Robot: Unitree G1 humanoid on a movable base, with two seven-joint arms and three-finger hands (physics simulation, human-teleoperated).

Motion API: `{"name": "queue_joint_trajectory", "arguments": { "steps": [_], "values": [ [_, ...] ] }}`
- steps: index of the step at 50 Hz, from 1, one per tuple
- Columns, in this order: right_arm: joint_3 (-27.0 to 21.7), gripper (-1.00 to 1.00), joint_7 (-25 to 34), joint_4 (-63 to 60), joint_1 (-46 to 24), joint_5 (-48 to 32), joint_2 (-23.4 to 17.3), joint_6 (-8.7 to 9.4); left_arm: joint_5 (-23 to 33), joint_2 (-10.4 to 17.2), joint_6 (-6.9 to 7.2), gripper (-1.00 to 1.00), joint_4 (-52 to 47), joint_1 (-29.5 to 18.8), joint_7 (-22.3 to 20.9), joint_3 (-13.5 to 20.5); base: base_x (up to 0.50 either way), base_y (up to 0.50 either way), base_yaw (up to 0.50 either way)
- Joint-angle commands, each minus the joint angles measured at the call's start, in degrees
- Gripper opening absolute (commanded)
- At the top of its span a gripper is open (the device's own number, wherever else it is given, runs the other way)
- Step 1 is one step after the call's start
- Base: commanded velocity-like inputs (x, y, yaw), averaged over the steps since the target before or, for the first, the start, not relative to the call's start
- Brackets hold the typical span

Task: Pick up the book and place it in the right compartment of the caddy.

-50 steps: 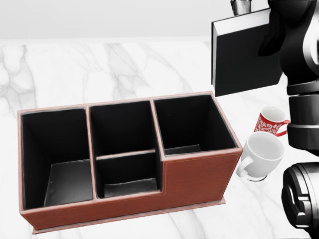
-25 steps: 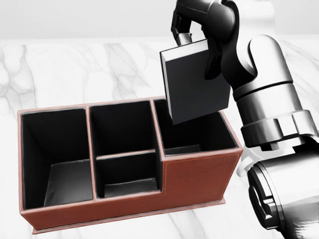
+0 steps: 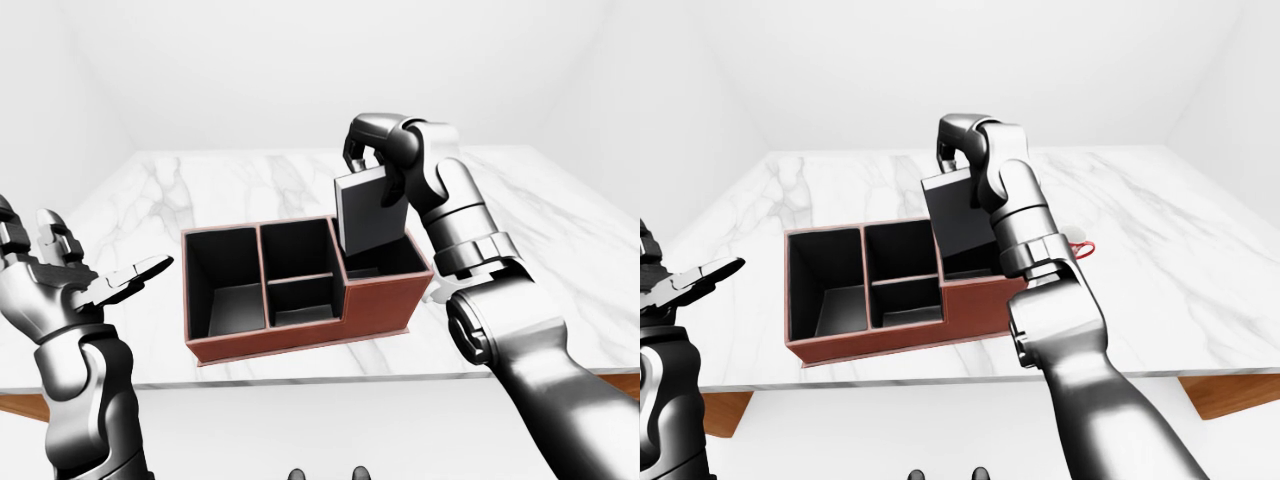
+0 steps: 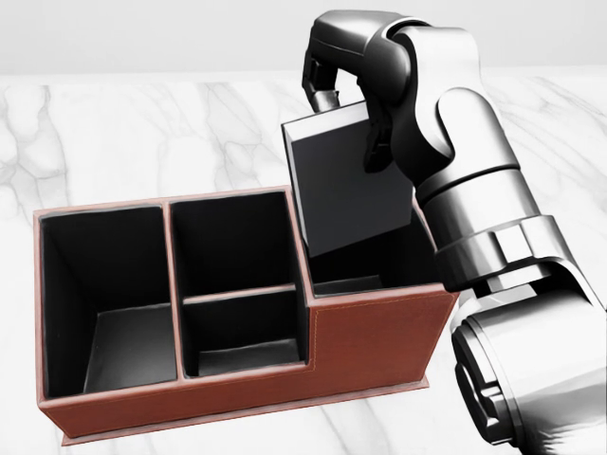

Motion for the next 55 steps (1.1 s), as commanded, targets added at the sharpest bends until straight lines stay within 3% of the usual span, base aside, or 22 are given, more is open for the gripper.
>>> {"name": "queue_joint_trajectory", "arguments": {
  "steps": [1, 55],
  "values": [
    [-0.7, -1.00, -1.2, 0.9, -0.4, -1.4, -0.2, 0.00, 0.1, -0.1, 0.00, 1.00, 0.5, 0.1, -0.2, 0.0, 0.00, 0.00, 0.00],
    [-0.4, -1.00, -5.8, 4.9, 3.5, -0.8, -1.1, 0.00, 0.1, -0.1, 0.00, 1.00, 0.5, 0.1, -0.2, 0.0, 0.00, 0.00, 0.00]
  ]
}}
